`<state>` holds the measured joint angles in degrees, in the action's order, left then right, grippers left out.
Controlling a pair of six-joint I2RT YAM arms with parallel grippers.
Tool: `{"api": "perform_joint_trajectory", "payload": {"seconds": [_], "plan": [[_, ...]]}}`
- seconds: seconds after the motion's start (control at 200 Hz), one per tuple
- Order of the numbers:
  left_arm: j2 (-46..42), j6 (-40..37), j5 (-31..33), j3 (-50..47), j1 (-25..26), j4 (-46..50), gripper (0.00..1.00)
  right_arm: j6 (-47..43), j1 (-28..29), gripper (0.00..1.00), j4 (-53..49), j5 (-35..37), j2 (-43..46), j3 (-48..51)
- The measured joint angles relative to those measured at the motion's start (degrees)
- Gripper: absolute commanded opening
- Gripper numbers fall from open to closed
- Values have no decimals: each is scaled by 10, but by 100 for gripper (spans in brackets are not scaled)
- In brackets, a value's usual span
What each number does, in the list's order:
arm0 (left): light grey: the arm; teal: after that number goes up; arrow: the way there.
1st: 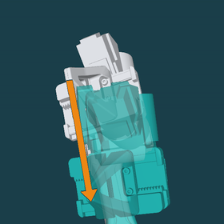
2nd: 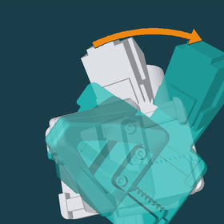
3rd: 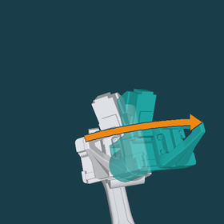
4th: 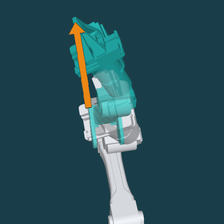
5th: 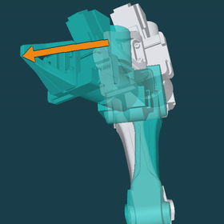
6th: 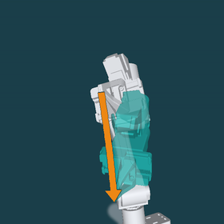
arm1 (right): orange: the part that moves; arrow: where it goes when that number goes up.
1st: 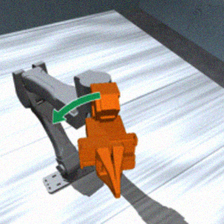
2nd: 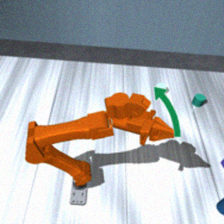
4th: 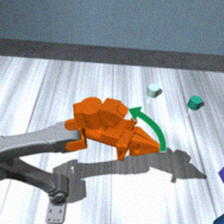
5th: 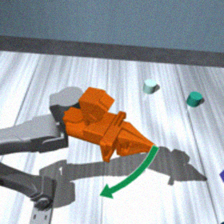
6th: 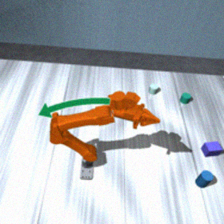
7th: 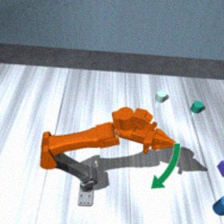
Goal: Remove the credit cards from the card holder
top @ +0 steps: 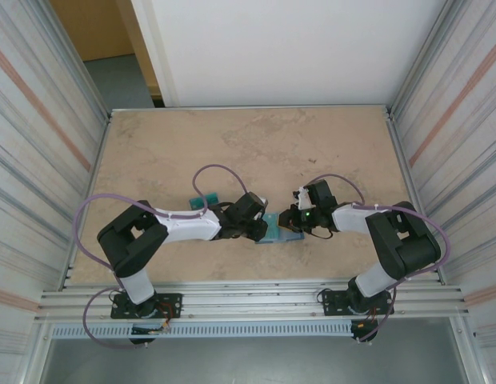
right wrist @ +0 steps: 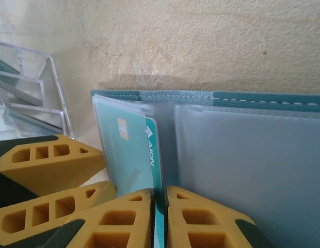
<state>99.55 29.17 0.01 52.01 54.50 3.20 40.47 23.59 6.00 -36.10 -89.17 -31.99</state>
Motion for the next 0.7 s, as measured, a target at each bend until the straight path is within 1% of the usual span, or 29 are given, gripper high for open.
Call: {"api": "perform_joint_trajectory", "payload": {"seconds": [0.286, 0.456, 0.581, 0.702], "plan": [[0, 0, 0, 1, 0, 0, 27, 0, 0, 17, 5, -1, 0, 6], [1, 0, 0, 2, 0, 0, 26, 0, -1, 17, 21, -10, -12, 8], [1, 0, 0, 4, 0, 5, 26, 7, -4, 13, 34, -20, -19, 10], [2, 0, 1, 6, 0, 11, 26, 12, -5, 3, 45, -25, -21, 14]]}}
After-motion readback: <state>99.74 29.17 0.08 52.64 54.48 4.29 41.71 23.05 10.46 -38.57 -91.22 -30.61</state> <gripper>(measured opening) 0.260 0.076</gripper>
